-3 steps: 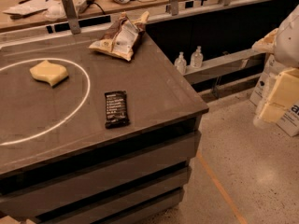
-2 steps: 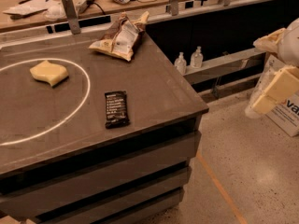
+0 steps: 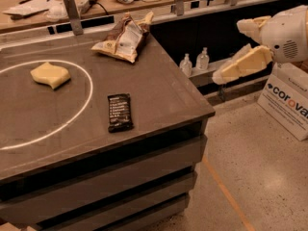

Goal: Move brown chip bag near sponge

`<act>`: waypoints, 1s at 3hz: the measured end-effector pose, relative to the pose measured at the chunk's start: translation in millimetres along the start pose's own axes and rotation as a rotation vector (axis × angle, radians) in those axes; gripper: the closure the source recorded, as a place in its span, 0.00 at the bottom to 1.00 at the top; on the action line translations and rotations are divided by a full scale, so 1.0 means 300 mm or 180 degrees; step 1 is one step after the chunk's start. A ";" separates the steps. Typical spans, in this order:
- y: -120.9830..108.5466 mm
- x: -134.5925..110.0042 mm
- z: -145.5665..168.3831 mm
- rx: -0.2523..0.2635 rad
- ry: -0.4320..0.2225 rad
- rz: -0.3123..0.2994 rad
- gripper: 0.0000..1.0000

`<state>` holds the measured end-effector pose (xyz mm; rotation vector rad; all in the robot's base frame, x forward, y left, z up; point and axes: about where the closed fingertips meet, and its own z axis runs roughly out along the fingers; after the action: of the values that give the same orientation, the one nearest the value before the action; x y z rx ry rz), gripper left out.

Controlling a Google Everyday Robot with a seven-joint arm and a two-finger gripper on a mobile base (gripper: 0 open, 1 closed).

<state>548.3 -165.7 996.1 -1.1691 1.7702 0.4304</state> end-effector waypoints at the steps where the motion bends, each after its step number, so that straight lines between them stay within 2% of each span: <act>1: -0.039 -0.106 0.113 -0.0065 -0.0477 0.0246 0.00; 2: -0.048 -0.213 0.292 -0.0249 -0.0659 0.0435 0.00; 3: -0.048 -0.211 0.295 -0.0227 -0.0659 0.0443 0.00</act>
Offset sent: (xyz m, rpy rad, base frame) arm 0.1021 0.1277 0.0060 0.2991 0.0801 0.0462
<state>612.3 -77.3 1008.3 -1.0143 1.6717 0.6777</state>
